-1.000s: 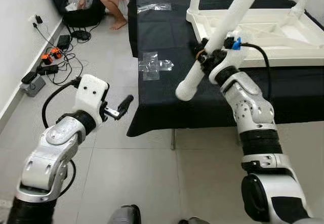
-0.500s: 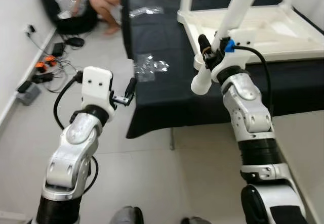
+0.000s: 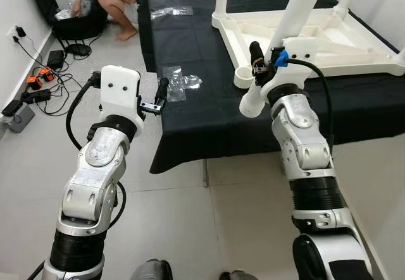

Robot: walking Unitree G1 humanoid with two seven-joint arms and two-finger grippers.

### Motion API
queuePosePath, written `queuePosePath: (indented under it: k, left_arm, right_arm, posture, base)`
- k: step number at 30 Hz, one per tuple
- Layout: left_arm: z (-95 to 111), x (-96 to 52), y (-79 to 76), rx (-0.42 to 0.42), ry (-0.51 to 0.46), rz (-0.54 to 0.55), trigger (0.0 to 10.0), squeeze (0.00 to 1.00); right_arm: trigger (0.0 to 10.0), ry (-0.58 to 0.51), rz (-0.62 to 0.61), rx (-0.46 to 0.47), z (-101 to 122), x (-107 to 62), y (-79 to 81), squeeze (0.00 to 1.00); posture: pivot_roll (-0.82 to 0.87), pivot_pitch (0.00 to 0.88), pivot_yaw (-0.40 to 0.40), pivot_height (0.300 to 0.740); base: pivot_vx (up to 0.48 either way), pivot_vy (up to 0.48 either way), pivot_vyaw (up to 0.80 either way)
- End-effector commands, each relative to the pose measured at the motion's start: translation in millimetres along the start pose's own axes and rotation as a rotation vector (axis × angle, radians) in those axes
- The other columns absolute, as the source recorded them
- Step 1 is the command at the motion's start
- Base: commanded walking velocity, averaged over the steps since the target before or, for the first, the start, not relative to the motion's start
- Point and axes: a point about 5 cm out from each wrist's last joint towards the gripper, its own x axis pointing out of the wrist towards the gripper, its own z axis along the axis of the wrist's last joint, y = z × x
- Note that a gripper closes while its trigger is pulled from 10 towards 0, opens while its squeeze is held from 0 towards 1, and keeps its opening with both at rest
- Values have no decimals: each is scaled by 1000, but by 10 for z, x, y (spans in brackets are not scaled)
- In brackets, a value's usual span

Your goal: Building children table

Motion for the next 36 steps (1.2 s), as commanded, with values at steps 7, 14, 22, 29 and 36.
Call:
queuePosePath:
  k: [7, 14, 22, 29, 36]
  left_arm:
    - [17, 52, 33, 7, -11, 24, 10000, 0]
    - [21, 68, 35, 4, -16, 31, 10000, 0]
    - [31, 78, 48, 4, -22, 40, 10000, 0]
    - [28, 96, 75, -21, -14, 70, 10000, 0]
    - [41, 93, 60, -17, -26, 68, 10000, 0]
  right_arm:
    - [10000, -86, 0, 0, 253, 74, 51, 0]
    - [10000, -95, 4, 2, 280, 77, 74, 0]
    - [10000, -95, 5, 10, 275, 62, 90, 0]
    - [10000, -107, 3, 16, 306, 76, 95, 0]
    - [10000, -117, 10, 0, 328, 73, 107, 0]
  posture:
    - [51, 133, -59, 740]
    - [52, 134, -59, 740]
    - [55, 127, -58, 740]
    - [55, 124, -59, 740]
    - [54, 130, -62, 740]
  base:
    - [351, 0, 0]
    - [362, 0, 0]
    - [361, 0, 0]
    - [92, 0, 0]
    - [0, 0, 229]
